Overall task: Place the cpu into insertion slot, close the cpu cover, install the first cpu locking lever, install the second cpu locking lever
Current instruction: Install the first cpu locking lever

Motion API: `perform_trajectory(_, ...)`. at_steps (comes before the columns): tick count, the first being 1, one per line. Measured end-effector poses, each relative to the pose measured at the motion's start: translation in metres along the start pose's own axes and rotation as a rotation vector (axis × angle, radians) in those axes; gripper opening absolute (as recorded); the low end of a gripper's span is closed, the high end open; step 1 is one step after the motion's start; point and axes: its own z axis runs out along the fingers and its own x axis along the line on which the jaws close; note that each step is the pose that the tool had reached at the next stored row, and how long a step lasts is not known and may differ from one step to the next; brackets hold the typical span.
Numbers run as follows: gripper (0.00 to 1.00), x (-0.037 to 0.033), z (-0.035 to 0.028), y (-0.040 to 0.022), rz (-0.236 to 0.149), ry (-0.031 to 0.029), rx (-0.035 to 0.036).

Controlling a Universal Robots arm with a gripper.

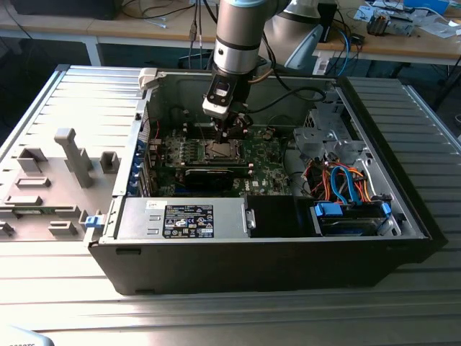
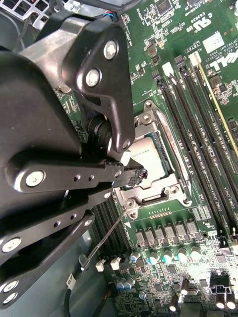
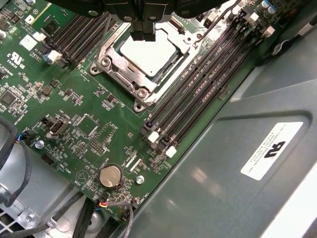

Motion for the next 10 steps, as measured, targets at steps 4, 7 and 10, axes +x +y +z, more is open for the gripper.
perform_trajectory(4, 0.11, 0.0, 0.0, 0.0, -0.006, -0.0005, 0.0001)
perform_trajectory(7, 0.11, 0.0, 0.0, 0.0, -0.011, -0.0008, 0.0003)
perform_trajectory(10, 0.11, 0.0, 0.0, 0.0, -0.014, -0.0011, 0.0004)
